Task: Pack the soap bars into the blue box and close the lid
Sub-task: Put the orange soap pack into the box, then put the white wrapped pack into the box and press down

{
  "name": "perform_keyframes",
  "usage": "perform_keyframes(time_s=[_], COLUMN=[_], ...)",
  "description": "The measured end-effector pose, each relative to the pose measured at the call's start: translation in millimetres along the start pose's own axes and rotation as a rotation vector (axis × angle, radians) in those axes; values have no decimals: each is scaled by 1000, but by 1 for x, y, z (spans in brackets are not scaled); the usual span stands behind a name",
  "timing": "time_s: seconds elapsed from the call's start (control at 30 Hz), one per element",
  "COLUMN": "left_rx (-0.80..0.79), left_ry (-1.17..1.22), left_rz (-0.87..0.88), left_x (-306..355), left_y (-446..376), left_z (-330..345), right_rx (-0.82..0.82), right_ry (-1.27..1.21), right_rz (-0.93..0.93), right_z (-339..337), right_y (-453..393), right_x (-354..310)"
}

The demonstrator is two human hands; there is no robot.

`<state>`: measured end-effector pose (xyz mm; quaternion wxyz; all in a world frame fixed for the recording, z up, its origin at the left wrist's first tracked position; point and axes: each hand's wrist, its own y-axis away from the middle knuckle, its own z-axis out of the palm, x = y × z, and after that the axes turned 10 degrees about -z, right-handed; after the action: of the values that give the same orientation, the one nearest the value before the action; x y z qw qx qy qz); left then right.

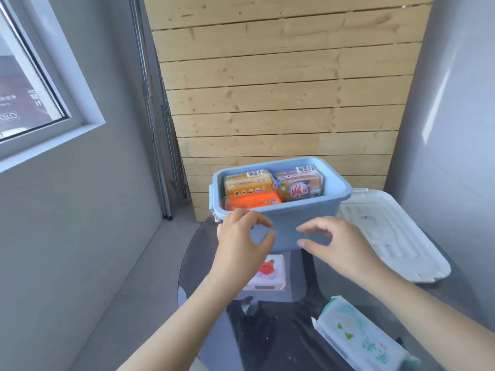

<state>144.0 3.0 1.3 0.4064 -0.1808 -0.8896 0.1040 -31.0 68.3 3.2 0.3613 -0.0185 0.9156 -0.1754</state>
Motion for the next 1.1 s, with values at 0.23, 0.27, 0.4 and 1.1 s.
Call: perform_keyframes(time_s=[0.23,0.27,0.4,1.1], left_rx=[-228,-240,-333,-452], left_ry=[-88,-137,-310,393], left_rz=[-158,-166,-186,-471], left_x=[-30,-37,-56,-49], left_y=[32,33,37,40], left_z=[44,48,59,35], right_rx=[-101,-130,-262,-308], right_ry=[14,41,148,58], right_rz=[176,199,248,48], right_z=[19,22,29,40], right_y=[74,81,109,27], right_x=[33,37,48,19])
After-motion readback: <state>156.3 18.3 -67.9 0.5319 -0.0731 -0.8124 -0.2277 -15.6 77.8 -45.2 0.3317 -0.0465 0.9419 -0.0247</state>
